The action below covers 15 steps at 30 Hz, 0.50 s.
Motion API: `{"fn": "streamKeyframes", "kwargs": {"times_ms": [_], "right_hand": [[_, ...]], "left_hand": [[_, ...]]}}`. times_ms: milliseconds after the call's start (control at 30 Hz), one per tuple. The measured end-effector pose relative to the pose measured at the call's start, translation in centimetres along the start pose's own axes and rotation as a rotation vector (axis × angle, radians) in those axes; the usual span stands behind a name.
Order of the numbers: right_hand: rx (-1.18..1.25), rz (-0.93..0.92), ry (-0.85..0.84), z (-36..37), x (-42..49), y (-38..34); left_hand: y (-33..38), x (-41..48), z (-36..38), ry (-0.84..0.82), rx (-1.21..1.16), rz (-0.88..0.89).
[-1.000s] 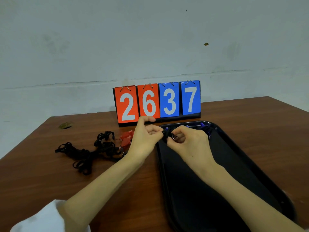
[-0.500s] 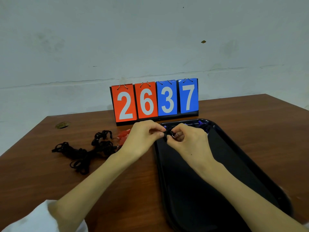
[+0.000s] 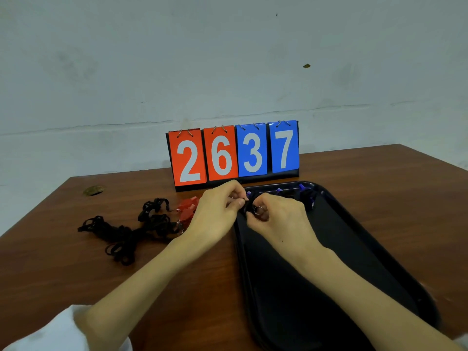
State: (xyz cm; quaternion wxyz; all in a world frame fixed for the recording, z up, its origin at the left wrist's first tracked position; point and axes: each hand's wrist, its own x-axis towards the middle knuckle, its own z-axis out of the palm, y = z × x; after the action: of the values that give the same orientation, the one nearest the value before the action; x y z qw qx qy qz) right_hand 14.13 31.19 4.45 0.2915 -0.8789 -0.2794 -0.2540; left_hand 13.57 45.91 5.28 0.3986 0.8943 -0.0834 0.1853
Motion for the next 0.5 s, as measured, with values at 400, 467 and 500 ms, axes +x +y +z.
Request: {"fn": "streamKeyframes", "kwargs": {"times_ms": [400,467,500], "right_hand": [[-0.240,0.175,-0.294,-2.1,-0.6,-0.2],[-0.320,0.253,-0.354,-2.1,-1.2,0.1],[-0.325,0.300,-0.366,-2.0,-1.5,0.3]], "left_hand": [[0.0,-1.2,1.9,-0.112,0.022,0.170],[-0.3,-1.3,2.6,-0.156,0.038,0.236],[-0.5,-1.4,2.8,-0.168,0.034,0.246]]}}
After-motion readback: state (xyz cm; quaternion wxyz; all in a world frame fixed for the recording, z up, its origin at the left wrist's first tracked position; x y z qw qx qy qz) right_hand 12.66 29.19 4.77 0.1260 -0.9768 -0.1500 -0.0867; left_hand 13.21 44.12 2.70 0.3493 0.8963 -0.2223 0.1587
